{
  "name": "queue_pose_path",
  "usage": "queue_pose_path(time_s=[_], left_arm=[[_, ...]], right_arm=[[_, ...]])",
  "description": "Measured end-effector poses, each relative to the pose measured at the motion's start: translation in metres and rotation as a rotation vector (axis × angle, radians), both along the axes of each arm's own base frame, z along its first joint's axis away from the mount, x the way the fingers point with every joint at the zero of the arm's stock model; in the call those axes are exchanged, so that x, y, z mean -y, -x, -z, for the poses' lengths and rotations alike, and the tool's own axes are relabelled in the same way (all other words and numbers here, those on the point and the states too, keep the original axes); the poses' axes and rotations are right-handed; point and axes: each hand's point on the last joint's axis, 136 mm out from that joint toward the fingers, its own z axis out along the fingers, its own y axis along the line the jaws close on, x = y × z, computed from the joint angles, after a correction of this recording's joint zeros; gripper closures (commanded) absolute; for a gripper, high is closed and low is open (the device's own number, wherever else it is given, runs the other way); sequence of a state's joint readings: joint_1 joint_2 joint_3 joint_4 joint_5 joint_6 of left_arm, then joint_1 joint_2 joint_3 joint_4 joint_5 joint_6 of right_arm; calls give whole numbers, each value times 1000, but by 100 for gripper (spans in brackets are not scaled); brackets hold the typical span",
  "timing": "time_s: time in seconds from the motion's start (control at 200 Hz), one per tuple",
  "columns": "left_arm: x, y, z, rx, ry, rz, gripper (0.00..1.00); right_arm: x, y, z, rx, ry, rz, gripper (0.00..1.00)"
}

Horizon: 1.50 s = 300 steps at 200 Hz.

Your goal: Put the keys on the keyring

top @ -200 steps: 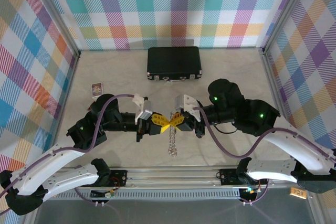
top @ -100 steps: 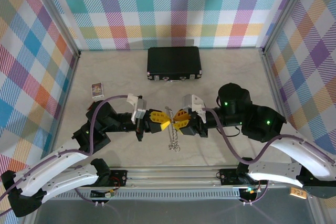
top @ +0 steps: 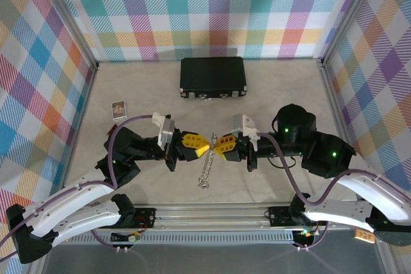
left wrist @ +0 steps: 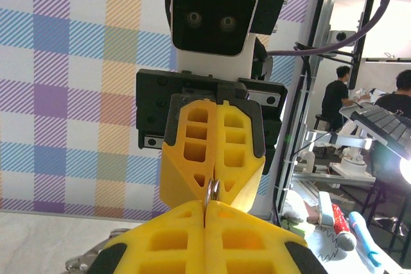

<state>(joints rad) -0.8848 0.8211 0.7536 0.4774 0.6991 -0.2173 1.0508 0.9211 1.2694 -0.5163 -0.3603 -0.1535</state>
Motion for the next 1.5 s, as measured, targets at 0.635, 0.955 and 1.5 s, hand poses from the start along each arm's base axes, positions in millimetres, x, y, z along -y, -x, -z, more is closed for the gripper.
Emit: queue_pose_path(time_s=[0.635,0.955,1.5], left_arm=[[-5,-14,21,57,-308,-129,68],[-3,-14,45,65,-466,-99,66],[-1,-18,56,74,-509,-110,80]], right_arm=[[2,-12,27,10,191,38,100],[-1,-17,44,6,311,25,100],[0,-12,46,-5,318,5,100]])
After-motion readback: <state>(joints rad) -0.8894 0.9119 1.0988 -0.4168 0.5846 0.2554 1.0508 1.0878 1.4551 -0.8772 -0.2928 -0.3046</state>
